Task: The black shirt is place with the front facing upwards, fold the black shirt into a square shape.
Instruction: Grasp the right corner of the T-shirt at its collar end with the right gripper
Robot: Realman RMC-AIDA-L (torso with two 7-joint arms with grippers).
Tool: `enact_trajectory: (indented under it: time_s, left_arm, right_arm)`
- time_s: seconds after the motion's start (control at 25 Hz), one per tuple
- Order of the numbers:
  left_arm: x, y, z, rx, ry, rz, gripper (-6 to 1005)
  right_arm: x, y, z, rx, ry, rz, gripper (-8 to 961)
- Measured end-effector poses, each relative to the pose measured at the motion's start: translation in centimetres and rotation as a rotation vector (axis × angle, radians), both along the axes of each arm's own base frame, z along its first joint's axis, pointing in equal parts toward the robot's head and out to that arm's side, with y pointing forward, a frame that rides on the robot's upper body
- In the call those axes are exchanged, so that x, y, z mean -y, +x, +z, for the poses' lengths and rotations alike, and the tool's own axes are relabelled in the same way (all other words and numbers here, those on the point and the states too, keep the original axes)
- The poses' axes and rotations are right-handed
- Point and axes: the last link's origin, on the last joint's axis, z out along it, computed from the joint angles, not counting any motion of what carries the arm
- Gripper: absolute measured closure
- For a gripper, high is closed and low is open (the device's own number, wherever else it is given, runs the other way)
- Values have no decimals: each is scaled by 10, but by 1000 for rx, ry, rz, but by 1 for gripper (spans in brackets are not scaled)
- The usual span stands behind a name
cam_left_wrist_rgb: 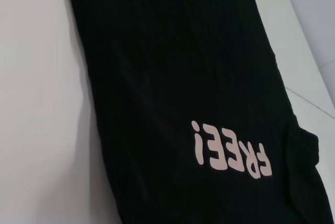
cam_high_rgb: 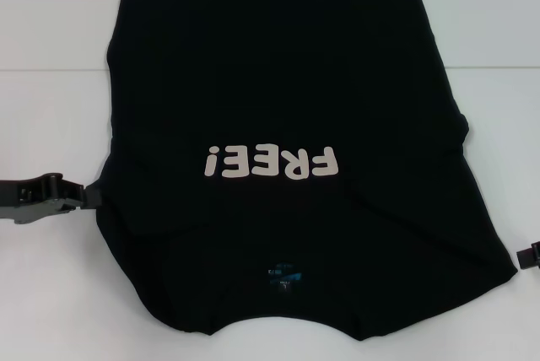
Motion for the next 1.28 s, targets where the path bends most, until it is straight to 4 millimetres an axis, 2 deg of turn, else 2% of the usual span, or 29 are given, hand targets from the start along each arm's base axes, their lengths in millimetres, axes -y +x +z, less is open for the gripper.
enact_trajectory:
  time_s: [0.76,1.28]
  left_arm:
    - [1,-4,0,1,12,18,1000]
    - [0,-4,1,-7,21,22,1000]
  right_arm:
    - [-8,-1,-24,47,29,11,575]
    - [-11,-9,-42,38,11,30,581]
